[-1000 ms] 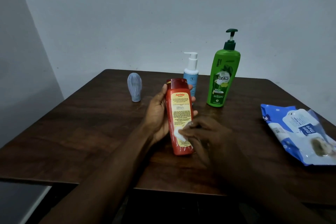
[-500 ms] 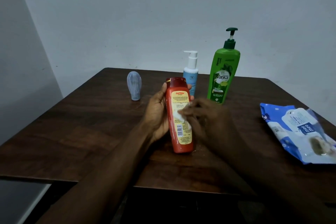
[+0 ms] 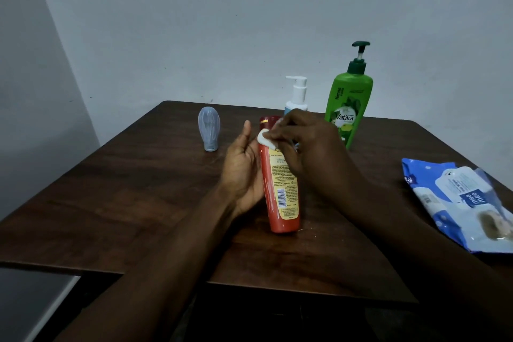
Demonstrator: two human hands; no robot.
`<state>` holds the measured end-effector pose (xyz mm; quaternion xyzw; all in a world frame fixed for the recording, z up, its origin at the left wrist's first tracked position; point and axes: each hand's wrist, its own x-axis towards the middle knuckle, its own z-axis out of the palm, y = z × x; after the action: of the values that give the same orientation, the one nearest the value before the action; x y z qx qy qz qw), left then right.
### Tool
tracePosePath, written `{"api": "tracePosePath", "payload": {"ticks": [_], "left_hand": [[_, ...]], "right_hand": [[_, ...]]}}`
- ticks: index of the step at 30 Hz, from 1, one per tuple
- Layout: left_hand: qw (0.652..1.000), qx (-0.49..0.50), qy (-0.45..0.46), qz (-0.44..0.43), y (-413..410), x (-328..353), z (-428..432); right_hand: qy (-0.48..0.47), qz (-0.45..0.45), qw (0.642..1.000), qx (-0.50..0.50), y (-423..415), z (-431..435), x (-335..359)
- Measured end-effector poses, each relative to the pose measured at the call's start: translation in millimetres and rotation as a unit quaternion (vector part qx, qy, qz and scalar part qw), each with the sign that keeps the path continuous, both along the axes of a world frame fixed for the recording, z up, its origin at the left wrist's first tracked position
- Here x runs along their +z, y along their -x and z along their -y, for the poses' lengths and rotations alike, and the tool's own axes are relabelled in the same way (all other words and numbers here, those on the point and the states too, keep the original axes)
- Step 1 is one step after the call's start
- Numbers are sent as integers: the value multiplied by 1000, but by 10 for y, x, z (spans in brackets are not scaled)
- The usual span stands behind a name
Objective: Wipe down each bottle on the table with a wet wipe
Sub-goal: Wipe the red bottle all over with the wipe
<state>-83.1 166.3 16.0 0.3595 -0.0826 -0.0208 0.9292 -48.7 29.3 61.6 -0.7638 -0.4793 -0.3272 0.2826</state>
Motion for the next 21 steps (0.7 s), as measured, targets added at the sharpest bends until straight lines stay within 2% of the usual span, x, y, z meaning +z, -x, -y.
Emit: {"api": "tracePosePath", "payload": {"ticks": [9, 15, 21], "left_hand": [[999, 11, -21, -23, -15, 26, -12], [999, -3, -35, -39, 4, 57, -4], [999, -18, 4, -29, 15, 85, -3]], "right_hand": [[127, -3, 992, 23, 418, 300, -450], [150, 11, 988, 46, 582, 522, -740], [125, -19, 992, 20, 523, 389, -442]]}}
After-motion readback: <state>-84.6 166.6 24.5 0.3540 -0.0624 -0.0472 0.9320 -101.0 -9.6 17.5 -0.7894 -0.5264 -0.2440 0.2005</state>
